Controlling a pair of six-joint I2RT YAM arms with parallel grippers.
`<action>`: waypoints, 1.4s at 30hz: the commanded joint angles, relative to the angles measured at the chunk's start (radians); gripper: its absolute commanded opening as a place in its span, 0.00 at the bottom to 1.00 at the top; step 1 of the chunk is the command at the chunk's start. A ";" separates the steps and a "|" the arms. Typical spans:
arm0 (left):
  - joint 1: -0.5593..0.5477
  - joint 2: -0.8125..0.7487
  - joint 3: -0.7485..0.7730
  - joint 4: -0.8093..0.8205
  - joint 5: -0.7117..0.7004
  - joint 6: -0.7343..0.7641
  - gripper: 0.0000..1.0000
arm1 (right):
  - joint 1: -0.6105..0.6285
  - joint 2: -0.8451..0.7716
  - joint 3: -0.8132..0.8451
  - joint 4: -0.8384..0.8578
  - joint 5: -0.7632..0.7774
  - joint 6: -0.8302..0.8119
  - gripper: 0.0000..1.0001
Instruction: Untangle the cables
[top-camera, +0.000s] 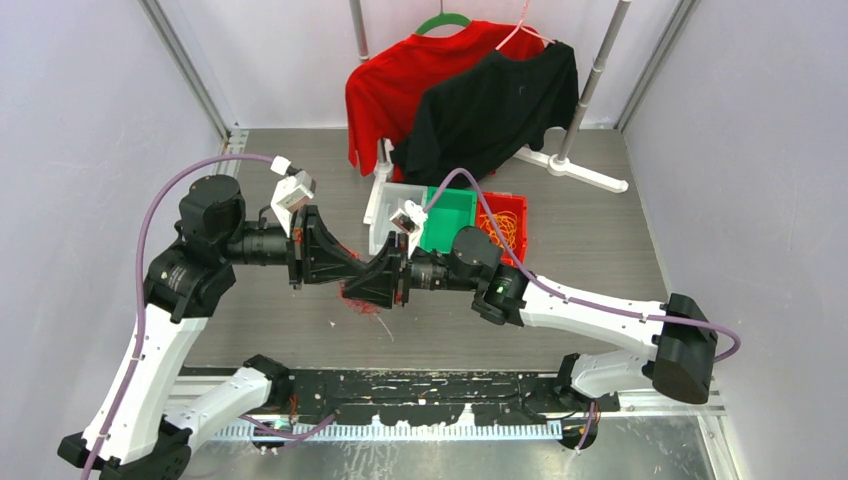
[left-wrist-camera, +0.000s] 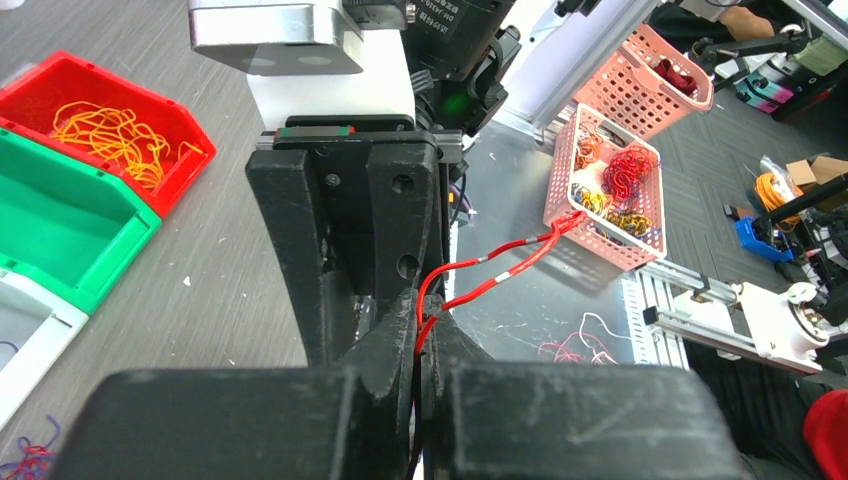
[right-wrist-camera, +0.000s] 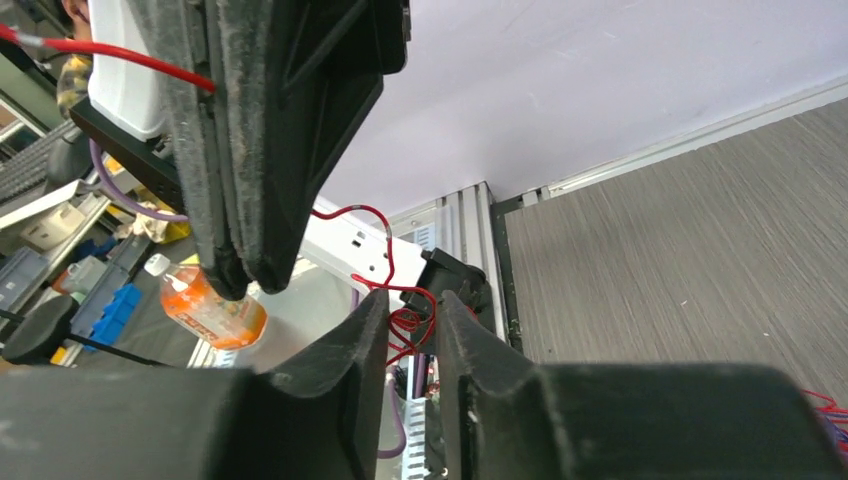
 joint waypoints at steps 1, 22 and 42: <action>-0.004 -0.009 0.045 0.035 0.025 -0.007 0.00 | -0.003 -0.011 0.031 0.089 -0.019 0.038 0.26; -0.004 0.017 0.152 0.033 0.028 -0.007 0.00 | -0.003 -0.064 -0.108 0.113 0.045 0.061 0.44; -0.004 0.031 0.252 0.008 0.011 0.037 0.00 | -0.002 -0.254 -0.274 0.062 0.148 0.045 0.67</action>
